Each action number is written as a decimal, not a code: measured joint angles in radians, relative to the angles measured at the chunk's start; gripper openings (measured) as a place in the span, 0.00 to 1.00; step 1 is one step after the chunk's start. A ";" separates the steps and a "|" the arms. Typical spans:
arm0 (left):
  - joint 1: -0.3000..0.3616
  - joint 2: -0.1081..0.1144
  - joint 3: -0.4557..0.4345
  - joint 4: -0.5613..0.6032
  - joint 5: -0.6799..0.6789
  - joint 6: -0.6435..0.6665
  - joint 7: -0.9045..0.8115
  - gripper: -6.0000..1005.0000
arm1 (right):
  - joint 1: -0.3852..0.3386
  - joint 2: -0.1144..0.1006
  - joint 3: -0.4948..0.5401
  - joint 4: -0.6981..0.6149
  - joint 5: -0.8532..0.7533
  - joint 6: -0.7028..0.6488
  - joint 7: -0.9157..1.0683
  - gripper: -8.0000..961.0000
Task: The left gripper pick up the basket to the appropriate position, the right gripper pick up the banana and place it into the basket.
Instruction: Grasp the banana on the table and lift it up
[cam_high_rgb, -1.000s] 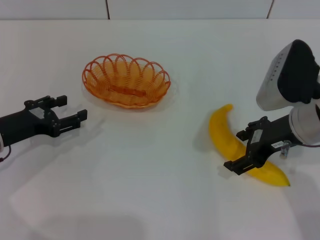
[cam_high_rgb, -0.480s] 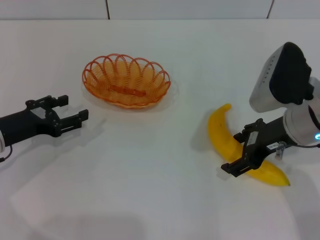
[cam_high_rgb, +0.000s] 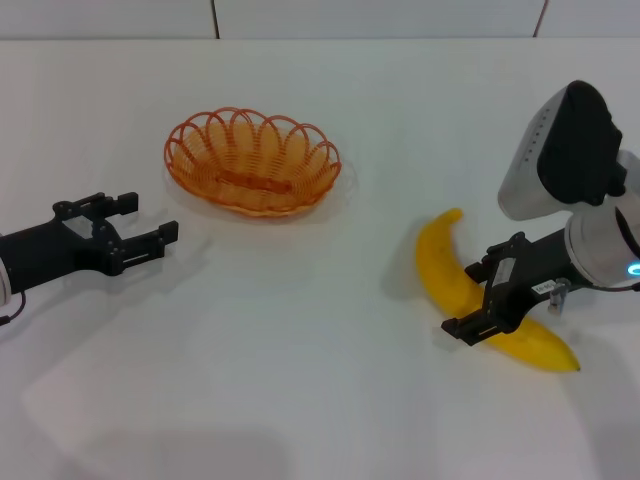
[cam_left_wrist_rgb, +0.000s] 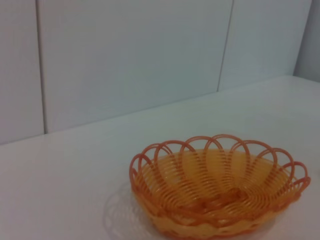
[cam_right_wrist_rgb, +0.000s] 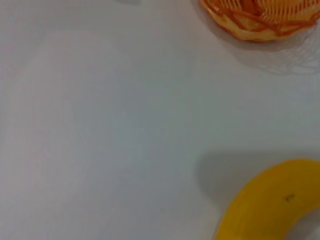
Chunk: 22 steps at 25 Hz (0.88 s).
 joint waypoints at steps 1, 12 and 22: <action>0.000 0.000 0.000 0.000 0.000 0.000 0.000 0.76 | 0.000 0.000 0.000 0.001 0.000 0.001 0.001 0.91; -0.003 0.000 0.000 0.000 0.000 0.000 0.000 0.76 | 0.012 -0.001 0.008 0.008 0.001 -0.007 0.008 0.56; -0.001 0.000 0.000 0.000 0.000 0.000 0.000 0.76 | -0.005 0.000 0.013 -0.067 0.015 -0.004 0.000 0.51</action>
